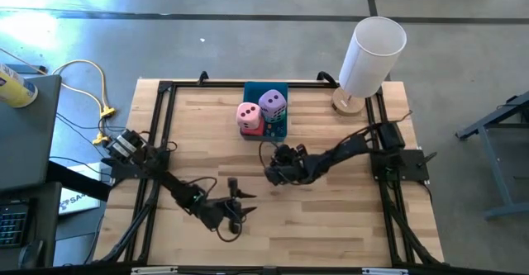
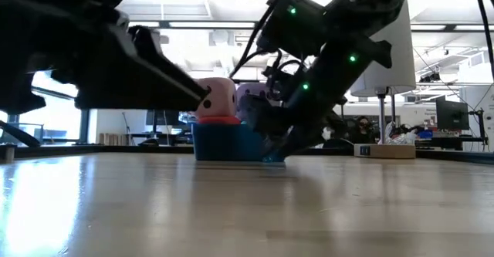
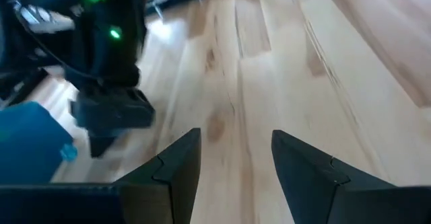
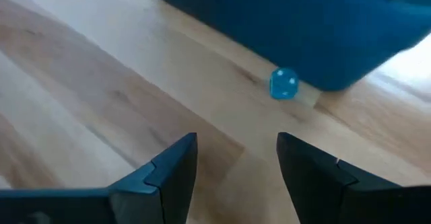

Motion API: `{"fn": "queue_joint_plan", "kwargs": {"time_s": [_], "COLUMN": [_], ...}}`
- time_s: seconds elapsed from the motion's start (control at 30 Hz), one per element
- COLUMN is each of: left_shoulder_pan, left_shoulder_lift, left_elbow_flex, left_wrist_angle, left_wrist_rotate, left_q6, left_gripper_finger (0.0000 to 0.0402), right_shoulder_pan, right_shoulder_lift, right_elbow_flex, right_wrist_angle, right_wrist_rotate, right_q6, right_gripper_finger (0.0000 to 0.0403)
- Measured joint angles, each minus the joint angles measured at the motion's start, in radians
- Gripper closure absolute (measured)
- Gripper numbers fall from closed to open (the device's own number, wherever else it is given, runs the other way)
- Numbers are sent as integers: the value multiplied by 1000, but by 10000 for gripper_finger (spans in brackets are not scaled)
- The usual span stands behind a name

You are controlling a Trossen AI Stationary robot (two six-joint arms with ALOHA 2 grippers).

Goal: Pick & Place Dice
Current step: Put the small light blue die into the blue bin

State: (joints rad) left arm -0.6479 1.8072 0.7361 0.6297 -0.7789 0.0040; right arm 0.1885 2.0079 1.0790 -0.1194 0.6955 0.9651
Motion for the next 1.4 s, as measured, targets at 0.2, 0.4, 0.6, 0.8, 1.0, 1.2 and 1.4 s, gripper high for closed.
{"fn": "queue_joint_plan", "kwargs": {"time_s": [0.2,0.4,0.6,0.8,1.0,1.2,1.4], "left_shoulder_pan": [-22,-25,-17,1,38,72,84], "left_shoulder_lift": [0,0,0,0,1,1,1], "left_elbow_flex": [0,0,0,0,0,0,0], "left_wrist_angle": [-85,-133,-138,-144,-154,-157,-161], "left_wrist_rotate": [-1,-1,-1,13,69,126,151], "left_q6": [-89,-140,-137,-136,-136,-135,-135], "left_gripper_finger": [227,227,227,227,227,227,227], "right_shoulder_pan": [-28,-42,-69,-92,-109,-128,-151], "right_shoulder_lift": [-1,-2,-2,-2,-2,-2,-2], "right_elbow_flex": [1,1,1,1,1,1,1], "right_wrist_angle": [31,73,46,-13,-4,-3,-3], "right_wrist_rotate": [9,-38,-43,-43,-43,-41,-42], "right_q6": [8,6,25,60,52,34,29], "right_gripper_finger": [206,206,206,206,206,206,206]}}
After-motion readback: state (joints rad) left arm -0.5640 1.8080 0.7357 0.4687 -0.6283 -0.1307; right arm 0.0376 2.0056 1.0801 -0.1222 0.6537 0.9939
